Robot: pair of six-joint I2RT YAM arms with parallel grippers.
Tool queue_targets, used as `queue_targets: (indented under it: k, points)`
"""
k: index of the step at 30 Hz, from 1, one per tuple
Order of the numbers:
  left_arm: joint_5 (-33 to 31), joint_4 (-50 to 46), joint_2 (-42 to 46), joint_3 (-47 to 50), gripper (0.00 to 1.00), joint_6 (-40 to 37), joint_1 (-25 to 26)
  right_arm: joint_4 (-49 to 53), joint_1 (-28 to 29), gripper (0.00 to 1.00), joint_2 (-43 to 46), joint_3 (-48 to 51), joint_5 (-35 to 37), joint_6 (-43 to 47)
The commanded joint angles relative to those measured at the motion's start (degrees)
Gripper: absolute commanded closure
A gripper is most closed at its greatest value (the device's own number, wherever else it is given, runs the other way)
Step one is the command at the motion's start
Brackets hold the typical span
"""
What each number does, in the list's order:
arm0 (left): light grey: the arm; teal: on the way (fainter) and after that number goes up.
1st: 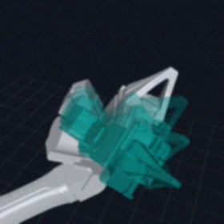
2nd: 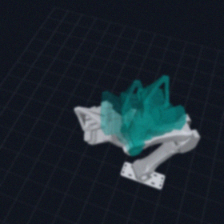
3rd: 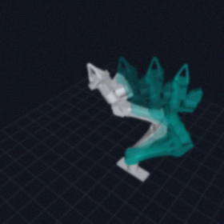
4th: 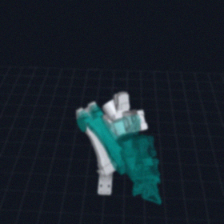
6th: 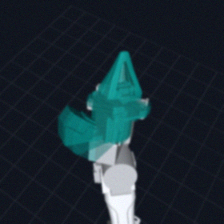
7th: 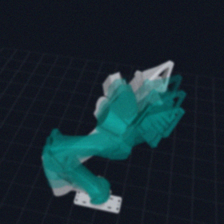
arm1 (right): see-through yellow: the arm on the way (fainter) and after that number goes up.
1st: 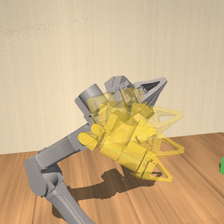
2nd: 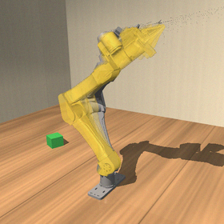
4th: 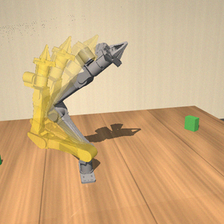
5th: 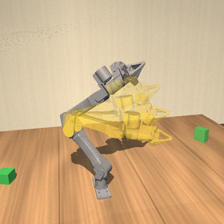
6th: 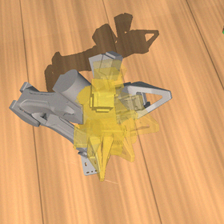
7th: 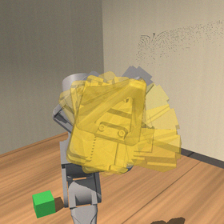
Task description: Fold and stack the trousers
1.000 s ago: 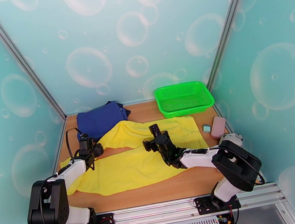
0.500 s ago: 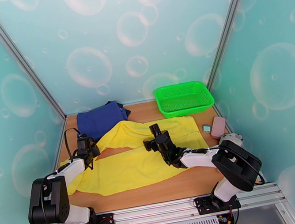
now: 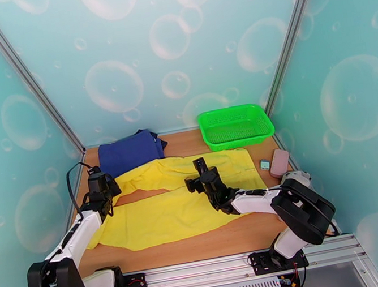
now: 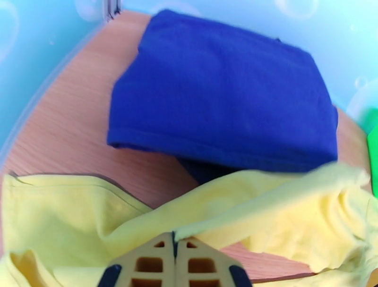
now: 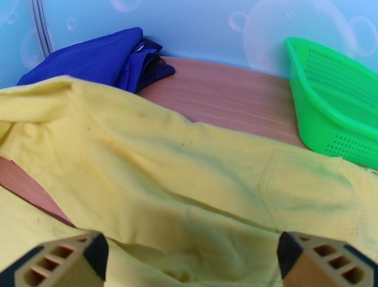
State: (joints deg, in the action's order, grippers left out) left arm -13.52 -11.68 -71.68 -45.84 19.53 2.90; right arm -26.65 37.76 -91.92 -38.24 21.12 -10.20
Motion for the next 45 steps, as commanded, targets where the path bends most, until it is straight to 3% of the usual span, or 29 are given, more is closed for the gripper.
queue_targets:
  k: [1, 5, 14, 15, 16, 18, 20, 21, 24, 27, 31, 33, 35, 45]
  points:
    - [-5.8, -7.7, -2.4, -7.4, 1.0, 0.2, -0.8, 3.8, -4.3, 0.01, -3.5, -2.7, -3.1, -6.8]
    - [-8.8, -10.2, -9.1, -14.3, 1.0, -1.2, -1.6, 6.1, -8.4, 0.01, -6.5, -4.2, -8.7, -10.6]
    - [-9.7, -8.1, -25.7, -28.2, 1.0, -8.1, -4.0, 9.7, -9.3, 0.01, -9.1, -6.6, -7.1, -10.6]
    - [-9.6, -7.2, -27.7, -29.6, 0.96, -8.9, -4.2, 10.1, -9.3, 0.01, -9.4, -6.9, -6.8, -10.5]
    - [-9.4, -5.7, -29.9, -31.2, 0.84, -9.9, -4.4, 10.1, -9.3, 0.01, -9.5, -6.9, -6.7, -10.5]
    - [-7.7, -3.9, -34.2, -34.9, 0.78, -11.6, -5.0, 10.3, -9.3, 0.01, -9.4, -7.0, -6.7, -10.4]
    - [-7.4, -2.8, -37.4, -37.9, 0.6, -13.6, -5.7, 9.9, -9.3, 0.01, -8.8, -6.8, -6.6, -10.1]
    - [-8.1, -2.6, -37.9, -38.2, 0.58, -13.7, -5.9, 9.5, -9.2, 0.01, -8.4, -6.4, -6.6, -9.9]
    - [-9.8, -0.2, -34.1, -34.3, 0.4, -11.5, -6.4, 7.7, -7.9, 0.01, -6.1, -5.0, -5.8, -8.4]
    - [-9.9, 5.0, -24.7, -23.5, 0.31, -7.8, -6.2, 5.8, -5.5, 0.01, -4.0, -3.9, -3.1, -6.2]
    - [-5.5, 2.6, -15.3, -9.4, 0.31, 1.5, -5.8, 4.9, -4.2, 0.01, -3.1, -3.5, -3.8, -6.1]
    - [-2.8, 0.5, -14.8, -5.1, 0.35, 4.3, -5.5, 5.3, -4.0, 0.01, -3.3, -3.8, -4.6, -6.3]
    - [-4.3, -0.4, -15.4, -2.1, 0.39, 4.8, -4.4, 5.0, -4.1, 0.01, -3.3, -3.7, -5.1, -6.5]
    - [-5.1, 1.0, -22.7, -3.2, 0.42, 0.7, -4.3, 4.9, -3.8, 0.01, -3.4, -3.8, -5.0, -6.1]
